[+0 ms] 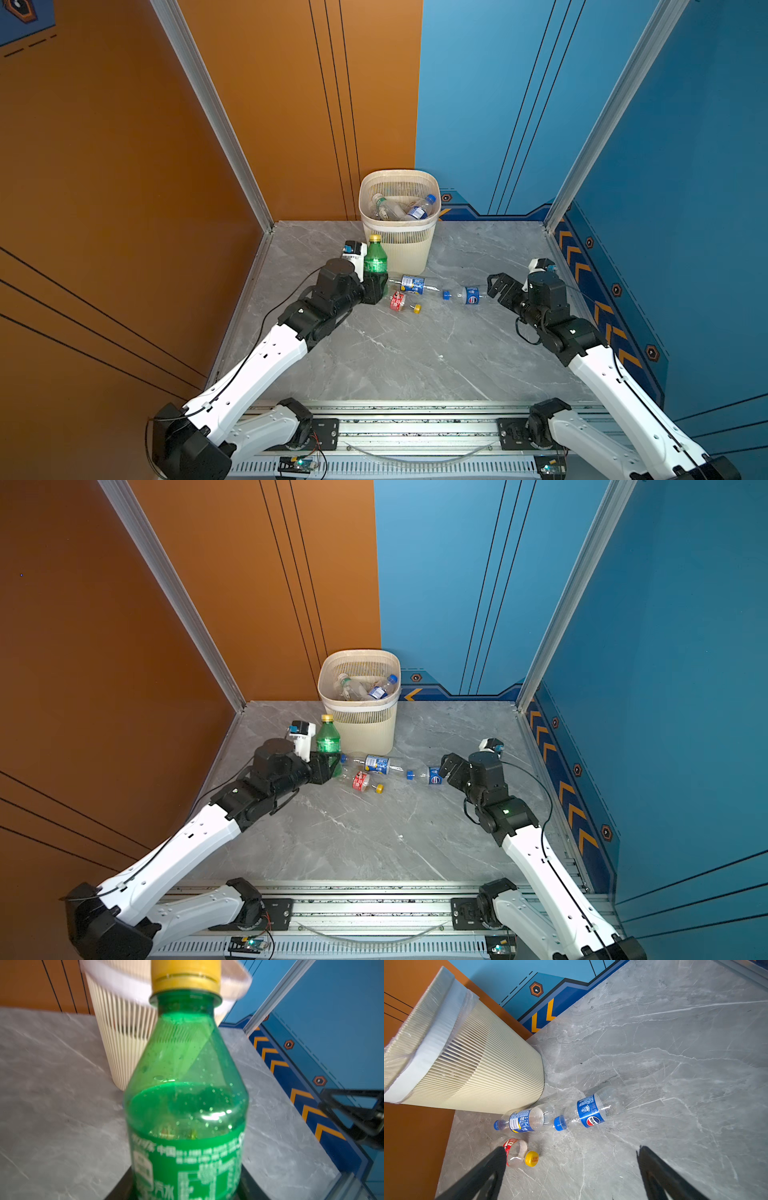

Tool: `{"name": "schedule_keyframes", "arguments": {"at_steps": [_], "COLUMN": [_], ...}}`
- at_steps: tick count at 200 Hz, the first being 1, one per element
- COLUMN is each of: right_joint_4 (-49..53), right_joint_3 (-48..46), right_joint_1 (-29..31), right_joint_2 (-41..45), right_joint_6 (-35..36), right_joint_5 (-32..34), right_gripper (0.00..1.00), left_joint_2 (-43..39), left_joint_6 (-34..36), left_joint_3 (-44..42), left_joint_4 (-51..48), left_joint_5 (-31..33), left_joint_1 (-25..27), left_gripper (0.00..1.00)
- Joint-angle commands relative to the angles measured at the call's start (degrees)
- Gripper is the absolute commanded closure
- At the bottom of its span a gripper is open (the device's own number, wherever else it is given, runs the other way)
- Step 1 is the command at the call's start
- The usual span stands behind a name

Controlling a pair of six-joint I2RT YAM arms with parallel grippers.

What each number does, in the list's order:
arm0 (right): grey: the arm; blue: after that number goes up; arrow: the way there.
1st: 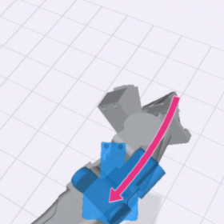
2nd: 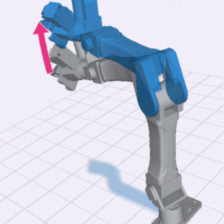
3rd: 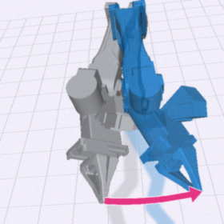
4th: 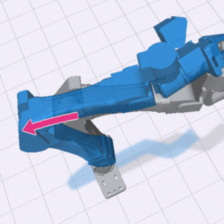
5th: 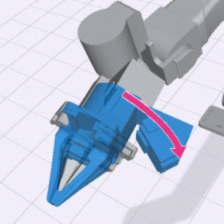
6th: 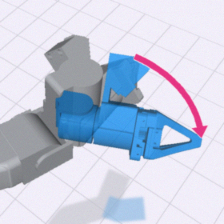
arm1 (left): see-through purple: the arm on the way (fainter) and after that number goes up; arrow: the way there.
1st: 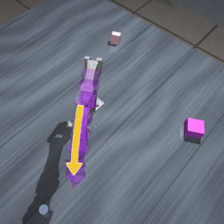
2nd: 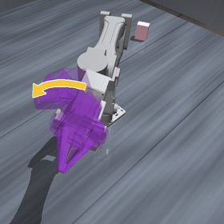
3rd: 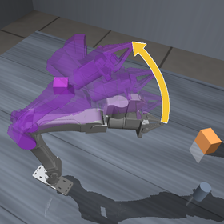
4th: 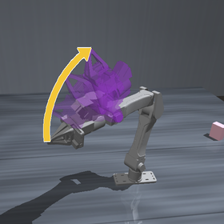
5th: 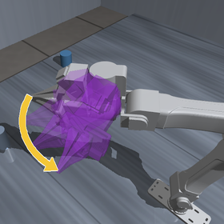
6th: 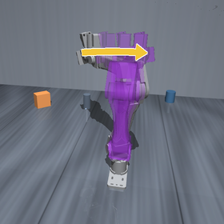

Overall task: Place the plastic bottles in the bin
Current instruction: 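Lift the Sprite bottle with the left gripper over the wastebasket, then open the left gripper to drop the Sprite bottle into the wastebasket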

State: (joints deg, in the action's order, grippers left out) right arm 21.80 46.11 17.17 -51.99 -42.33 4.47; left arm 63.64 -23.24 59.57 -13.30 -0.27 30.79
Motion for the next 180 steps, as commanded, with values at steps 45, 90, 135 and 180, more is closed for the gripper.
{"name": "schedule_keyframes", "arguments": {"at_steps": [45,90,135,180], "right_joint_4": [1.01,2.24,2.54,2.7], "right_joint_3": [1.84,1.66,0.56,0.89], "right_joint_1": [0.59,0.63,0.59,0.45], "right_joint_2": [1.39,3.21,4.25,4.01], "right_joint_6": [-0.85,-1.0,-1.46,-1.17], "right_joint_5": [0.36,1.05,1.07,1.4], "right_gripper": [0.01,0.0,0.0,0.01], "left_joint_2": [15.91,30.65,41.58,46.18], "left_joint_6": [8.43,8.96,4.53,4.98], "left_joint_3": [25.32,42.56,52.93,58.82], "left_joint_4": [1.78,-0.75,-3.45,-9.08], "left_joint_5": [-6.85,-8.7,-13.49,-12.77], "left_joint_1": [-6.11,-9.84,-14.33,-14.94], "left_gripper": [0.51,0.51,0.51,0.16]}}
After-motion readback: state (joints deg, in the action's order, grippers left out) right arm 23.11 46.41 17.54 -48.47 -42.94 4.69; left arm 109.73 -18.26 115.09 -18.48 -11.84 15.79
